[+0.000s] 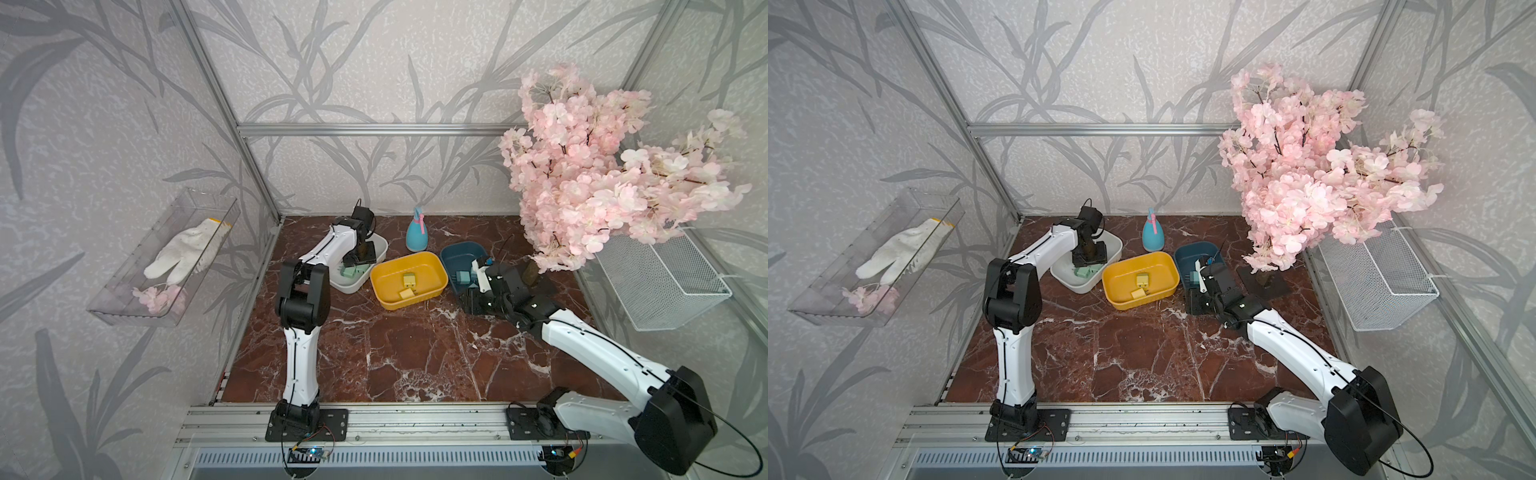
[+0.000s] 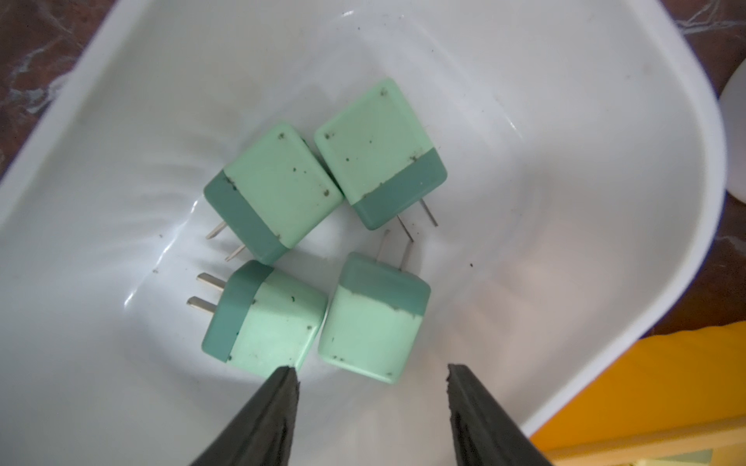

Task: Place the plugs by color into the storage box
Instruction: Place the plug in the storage box, then reset both arms

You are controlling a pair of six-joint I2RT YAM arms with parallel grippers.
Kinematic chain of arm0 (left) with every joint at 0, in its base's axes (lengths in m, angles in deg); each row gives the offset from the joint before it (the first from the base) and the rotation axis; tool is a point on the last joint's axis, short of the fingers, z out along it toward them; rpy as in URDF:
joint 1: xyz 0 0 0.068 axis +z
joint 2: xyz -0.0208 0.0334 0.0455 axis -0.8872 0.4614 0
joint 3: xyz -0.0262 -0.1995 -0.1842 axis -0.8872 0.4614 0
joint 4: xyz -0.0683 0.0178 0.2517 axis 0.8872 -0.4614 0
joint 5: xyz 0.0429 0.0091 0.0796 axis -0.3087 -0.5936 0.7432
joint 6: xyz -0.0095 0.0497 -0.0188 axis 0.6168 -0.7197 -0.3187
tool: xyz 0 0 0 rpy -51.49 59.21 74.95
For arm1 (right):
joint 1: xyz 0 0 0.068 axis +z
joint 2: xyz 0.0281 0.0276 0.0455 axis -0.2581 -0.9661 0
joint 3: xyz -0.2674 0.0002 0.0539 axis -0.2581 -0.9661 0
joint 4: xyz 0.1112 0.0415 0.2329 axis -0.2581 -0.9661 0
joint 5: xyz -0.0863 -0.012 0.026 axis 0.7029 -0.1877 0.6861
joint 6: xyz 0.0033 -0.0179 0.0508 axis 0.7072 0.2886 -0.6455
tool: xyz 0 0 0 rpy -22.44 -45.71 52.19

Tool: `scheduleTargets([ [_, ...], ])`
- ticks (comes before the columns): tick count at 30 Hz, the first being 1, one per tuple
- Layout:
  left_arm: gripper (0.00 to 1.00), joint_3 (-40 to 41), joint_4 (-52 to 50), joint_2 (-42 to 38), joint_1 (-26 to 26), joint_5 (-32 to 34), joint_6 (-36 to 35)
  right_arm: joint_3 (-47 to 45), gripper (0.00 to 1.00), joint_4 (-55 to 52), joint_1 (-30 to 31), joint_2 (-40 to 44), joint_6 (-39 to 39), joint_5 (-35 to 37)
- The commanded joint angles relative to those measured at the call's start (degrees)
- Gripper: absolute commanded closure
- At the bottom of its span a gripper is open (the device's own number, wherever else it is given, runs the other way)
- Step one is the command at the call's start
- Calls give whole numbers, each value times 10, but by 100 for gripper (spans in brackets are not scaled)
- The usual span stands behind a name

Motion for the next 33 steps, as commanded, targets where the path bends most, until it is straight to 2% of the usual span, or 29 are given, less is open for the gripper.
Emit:
scheduleTargets([
  [1,37,0,-3,-6,1,5,3,14,39,8,3,0,3,-8],
  [5,38,6,-8,-46,1,14,5,17,39,-16,4,18,14,3],
  [7,37,25,3,-91,0,26,3,26,38,-42,3,38,33,46],
  [9,36,75,36,-153,1,50,-3,34,34,-56,-9,58,38,96],
  [11,23,152,89,-218,4,123,-2,37,34,-52,-67,69,49,85],
  [13,20,225,158,-270,19,173,-10,32,34,-39,-125,68,56,86],
  [14,20,263,196,-295,29,186,-18,22,34,-20,-151,68,63,97],
  [16,11,329,260,-331,41,239,-27,-8,30,28,-183,66,73,142],
  [19,9,414,346,-369,62,260,-67,-58,29,111,-211,58,107,208],
  [21,8,462,397,-384,70,268,-95,-103,28,186,-214,53,141,242],
  [23,0,500,441,-386,76,291,-118,-149,25,261,-215,44,162,268],
  [25,0,525,478,-378,86,281,-145,-186,23,333,-216,26,178,280],
  [30,0,566,529,-350,127,251,-140,-261,21,509,-217,-50,206,263],
  [33,0,599,587,-334,129,236,-157,-249,21,508,-219,-63,222,238],
])
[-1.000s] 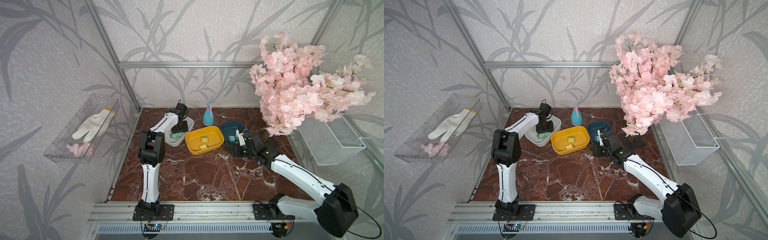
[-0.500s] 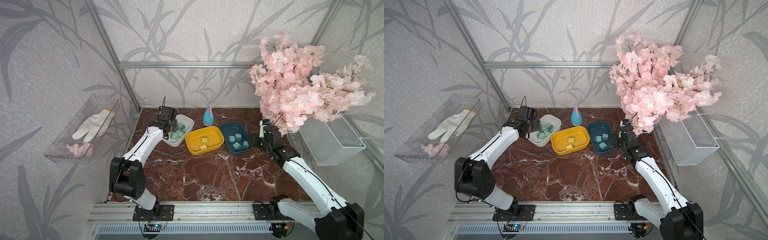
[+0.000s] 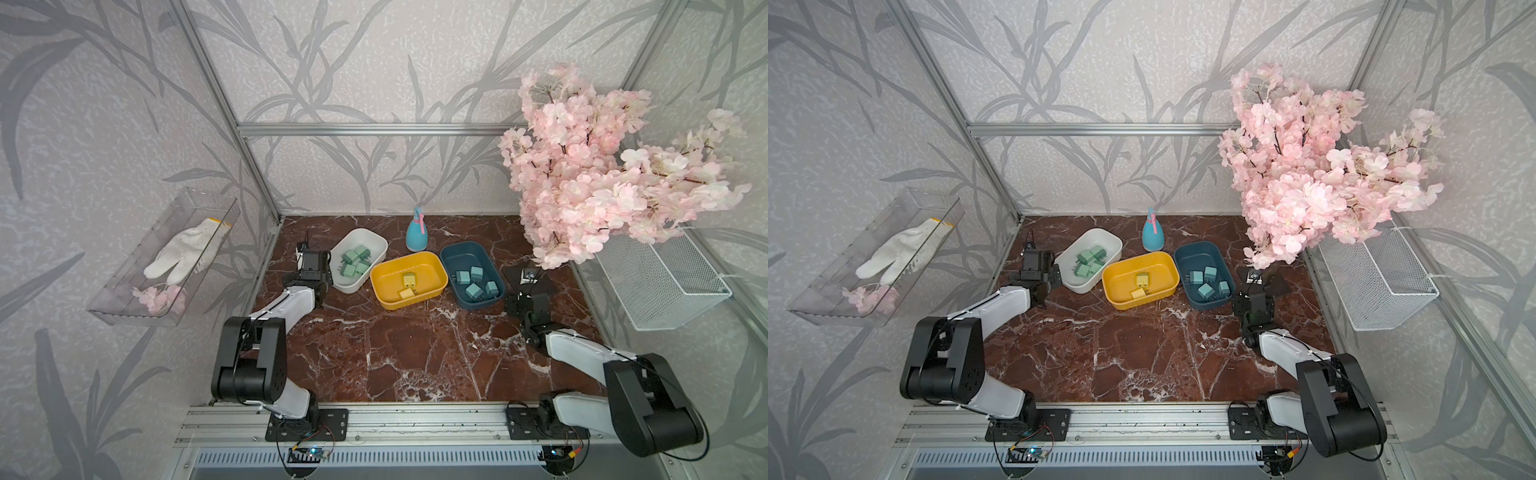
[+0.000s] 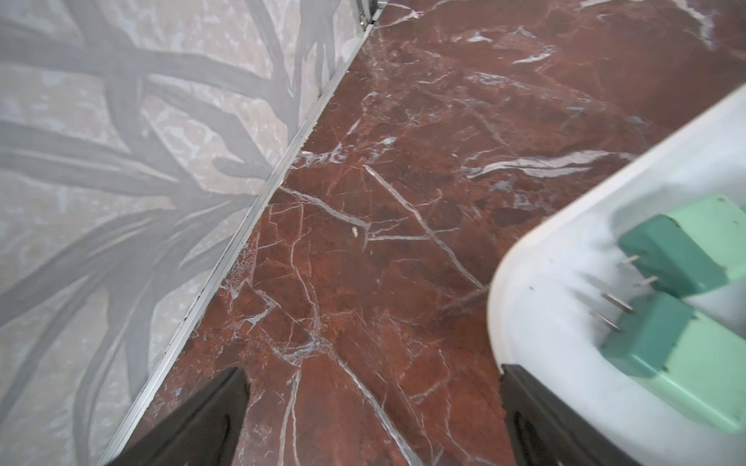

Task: Place the plugs by color into the storage box
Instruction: Reset both arms

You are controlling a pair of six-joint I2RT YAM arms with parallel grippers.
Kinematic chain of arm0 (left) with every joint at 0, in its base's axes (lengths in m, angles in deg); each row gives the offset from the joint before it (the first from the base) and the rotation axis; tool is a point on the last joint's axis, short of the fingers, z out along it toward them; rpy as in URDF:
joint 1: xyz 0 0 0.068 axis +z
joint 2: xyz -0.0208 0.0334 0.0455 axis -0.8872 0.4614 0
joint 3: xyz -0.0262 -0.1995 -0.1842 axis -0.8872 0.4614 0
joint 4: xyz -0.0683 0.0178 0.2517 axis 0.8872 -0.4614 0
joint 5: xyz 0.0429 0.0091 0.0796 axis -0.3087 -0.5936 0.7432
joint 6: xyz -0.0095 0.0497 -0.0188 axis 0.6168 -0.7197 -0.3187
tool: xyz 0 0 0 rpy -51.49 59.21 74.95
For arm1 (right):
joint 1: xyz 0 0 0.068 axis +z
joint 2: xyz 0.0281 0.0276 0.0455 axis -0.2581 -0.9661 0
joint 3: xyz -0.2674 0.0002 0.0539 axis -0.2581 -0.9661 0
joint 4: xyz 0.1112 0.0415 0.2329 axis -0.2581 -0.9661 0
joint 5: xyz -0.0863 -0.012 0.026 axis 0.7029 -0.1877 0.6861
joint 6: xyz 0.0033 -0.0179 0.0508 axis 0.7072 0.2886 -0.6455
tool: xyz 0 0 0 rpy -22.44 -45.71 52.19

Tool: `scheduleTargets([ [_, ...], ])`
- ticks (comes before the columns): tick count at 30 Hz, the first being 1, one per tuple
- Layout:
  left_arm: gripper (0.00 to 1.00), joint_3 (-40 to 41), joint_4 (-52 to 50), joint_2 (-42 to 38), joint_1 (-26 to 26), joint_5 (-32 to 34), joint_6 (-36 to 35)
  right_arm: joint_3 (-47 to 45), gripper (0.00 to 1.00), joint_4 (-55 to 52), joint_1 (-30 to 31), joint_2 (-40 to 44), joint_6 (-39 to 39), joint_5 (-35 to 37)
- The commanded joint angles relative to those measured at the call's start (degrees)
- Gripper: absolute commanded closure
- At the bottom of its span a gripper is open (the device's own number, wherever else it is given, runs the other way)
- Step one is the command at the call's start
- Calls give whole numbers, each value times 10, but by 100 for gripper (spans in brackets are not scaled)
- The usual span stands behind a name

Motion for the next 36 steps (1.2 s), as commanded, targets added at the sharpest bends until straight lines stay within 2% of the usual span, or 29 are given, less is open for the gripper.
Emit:
scheduleTargets([
  [1,0,40,96,17,3,-20,-27,5,21,122,-5,-7,39,-20],
  [3,0,54,126,11,3,-42,-39,-6,21,202,-6,-38,68,-35],
  [5,0,80,177,1,5,-68,-54,3,20,204,-8,-51,82,-63],
  [10,0,109,228,-13,6,-137,-71,22,20,213,-8,-81,104,-110],
  [12,0,138,289,-9,5,-151,-78,14,20,269,-8,-114,114,-122],
  [13,0,137,288,-10,5,-152,-77,6,20,314,-9,-139,119,-122],
  [16,0,141,287,-13,5,-158,-80,-21,20,363,-9,-145,121,-131],
  [19,0,166,323,-25,5,-163,-81,-60,20,480,-8,-180,128,-135],
  [22,0,199,380,-28,4,-152,-77,-66,19,486,-9,-177,117,-111],
  [26,0,217,421,-19,5,-141,-71,-47,11,440,-9,-173,99,-67],
  [27,0,220,426,-17,5,-139,-70,-43,1,427,-9,-169,98,-67],
  [36,0,227,449,-8,8,-140,-67,-41,1,429,-9,-171,100,-68],
])
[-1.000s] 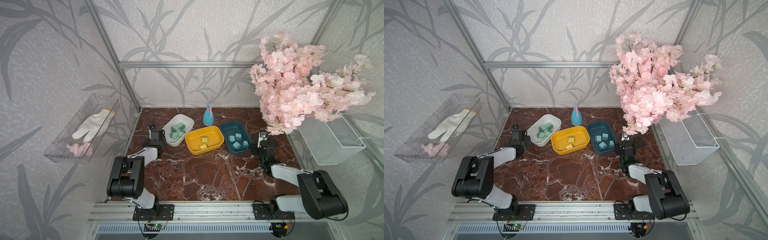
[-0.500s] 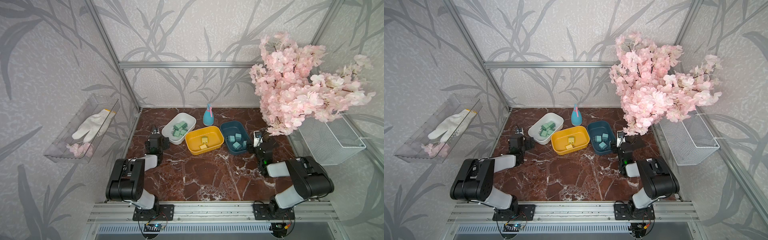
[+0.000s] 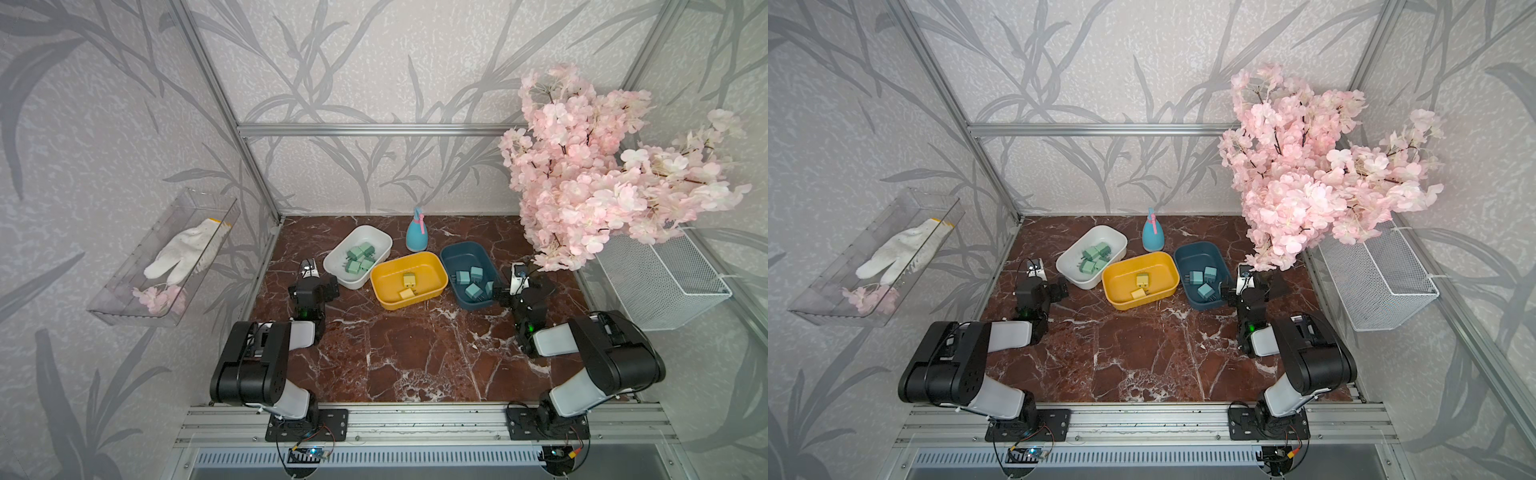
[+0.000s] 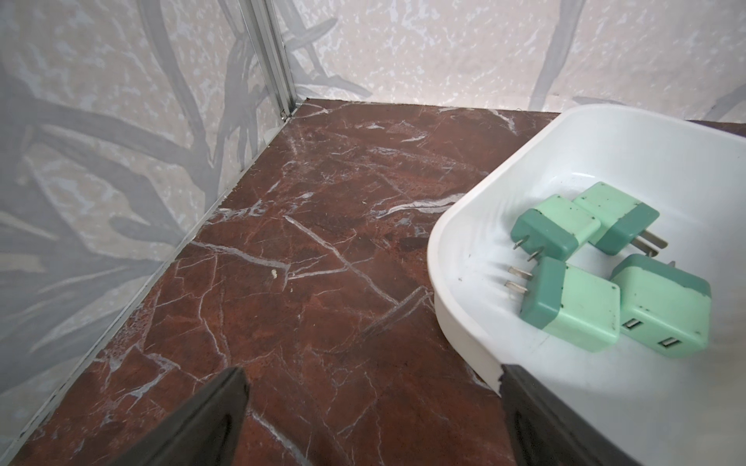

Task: Place the plugs by color into the storage box
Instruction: Reset both arms

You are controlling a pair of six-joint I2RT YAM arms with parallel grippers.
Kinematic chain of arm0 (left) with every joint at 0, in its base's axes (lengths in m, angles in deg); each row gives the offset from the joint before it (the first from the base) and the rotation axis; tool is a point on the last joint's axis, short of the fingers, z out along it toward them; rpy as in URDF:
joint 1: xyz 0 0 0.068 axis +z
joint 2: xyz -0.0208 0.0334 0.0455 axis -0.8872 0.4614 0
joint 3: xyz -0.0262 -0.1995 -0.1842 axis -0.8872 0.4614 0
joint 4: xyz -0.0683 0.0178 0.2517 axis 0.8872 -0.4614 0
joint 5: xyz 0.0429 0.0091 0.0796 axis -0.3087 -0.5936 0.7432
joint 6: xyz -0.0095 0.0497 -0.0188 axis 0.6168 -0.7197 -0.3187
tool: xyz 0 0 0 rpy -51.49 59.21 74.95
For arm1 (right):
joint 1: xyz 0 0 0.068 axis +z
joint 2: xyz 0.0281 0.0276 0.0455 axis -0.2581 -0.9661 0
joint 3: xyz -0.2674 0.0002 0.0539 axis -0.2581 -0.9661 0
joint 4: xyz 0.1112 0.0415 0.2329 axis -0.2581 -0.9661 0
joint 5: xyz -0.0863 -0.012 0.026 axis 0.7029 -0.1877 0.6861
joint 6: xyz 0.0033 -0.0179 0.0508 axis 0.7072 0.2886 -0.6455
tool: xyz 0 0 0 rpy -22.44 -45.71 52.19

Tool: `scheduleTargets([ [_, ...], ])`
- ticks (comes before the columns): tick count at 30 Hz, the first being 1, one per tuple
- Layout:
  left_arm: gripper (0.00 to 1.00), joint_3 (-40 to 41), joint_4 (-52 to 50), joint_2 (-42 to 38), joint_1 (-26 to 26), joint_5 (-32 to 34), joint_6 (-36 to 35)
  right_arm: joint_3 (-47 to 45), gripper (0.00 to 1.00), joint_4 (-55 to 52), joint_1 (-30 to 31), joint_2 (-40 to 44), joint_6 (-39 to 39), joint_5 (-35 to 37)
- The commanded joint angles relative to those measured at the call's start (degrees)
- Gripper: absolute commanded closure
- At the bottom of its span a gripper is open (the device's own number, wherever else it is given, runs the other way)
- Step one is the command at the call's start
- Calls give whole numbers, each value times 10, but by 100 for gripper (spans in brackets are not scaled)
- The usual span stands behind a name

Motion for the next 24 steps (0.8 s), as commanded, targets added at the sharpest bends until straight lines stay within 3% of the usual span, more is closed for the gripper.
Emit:
scheduleTargets([
  [1,0,5,17,5,4,1,4,7,1,-7,-3,-4,-2,11],
  [24,0,14,39,7,-13,38,-2,34,1,-61,-2,-2,0,9],
])
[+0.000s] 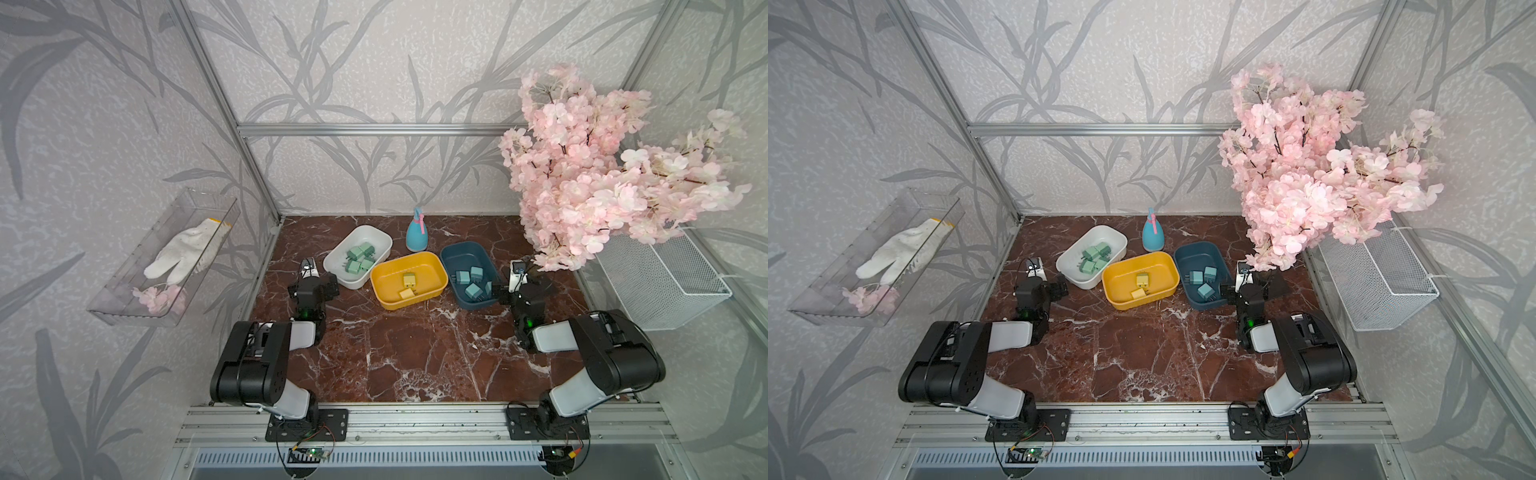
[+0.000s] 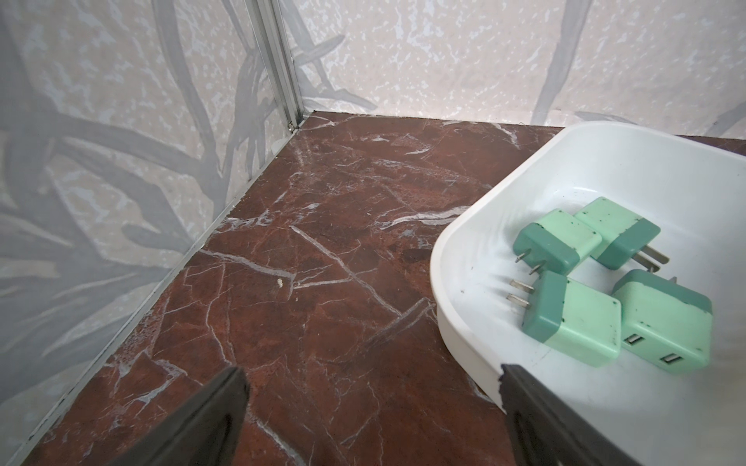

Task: Place the plugs by color into the storage box
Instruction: Reset both arms

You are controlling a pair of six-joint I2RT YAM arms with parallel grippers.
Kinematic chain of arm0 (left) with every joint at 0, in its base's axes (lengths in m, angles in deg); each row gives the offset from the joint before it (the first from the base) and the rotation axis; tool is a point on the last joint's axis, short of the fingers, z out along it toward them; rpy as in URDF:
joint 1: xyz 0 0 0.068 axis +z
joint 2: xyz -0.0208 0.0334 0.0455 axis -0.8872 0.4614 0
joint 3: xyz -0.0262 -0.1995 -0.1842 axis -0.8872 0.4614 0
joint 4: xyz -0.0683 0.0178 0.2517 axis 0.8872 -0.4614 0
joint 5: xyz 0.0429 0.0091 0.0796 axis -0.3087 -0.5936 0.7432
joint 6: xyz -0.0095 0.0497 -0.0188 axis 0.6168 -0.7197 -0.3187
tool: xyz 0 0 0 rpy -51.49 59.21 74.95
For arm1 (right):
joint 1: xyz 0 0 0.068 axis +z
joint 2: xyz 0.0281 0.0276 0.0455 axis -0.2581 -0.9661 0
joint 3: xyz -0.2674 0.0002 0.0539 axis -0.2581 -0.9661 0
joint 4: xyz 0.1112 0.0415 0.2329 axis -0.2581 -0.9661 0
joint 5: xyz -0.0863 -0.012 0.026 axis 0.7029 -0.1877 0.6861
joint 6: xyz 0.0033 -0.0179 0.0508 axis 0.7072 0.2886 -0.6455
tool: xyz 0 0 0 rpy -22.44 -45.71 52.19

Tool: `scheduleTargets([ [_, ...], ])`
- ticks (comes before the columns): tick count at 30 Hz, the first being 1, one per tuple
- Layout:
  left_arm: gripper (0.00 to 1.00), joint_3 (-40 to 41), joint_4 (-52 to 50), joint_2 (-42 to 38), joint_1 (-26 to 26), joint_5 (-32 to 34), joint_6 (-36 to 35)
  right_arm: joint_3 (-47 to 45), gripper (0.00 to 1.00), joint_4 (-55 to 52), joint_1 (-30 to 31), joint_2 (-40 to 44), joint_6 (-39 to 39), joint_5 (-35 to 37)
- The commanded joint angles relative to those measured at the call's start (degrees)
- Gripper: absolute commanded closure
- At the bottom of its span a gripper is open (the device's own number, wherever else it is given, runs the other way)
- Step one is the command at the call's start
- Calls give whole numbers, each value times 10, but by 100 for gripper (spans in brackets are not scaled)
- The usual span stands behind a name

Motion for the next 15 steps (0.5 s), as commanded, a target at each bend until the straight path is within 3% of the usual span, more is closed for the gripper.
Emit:
scheduleTargets([
  [1,0,11,23,7,-5,19,-2,8,1,-13,-2,-2,-1,7],
  [15,0,2,6,8,4,-4,1,8,1,-13,-2,-2,-1,7],
])
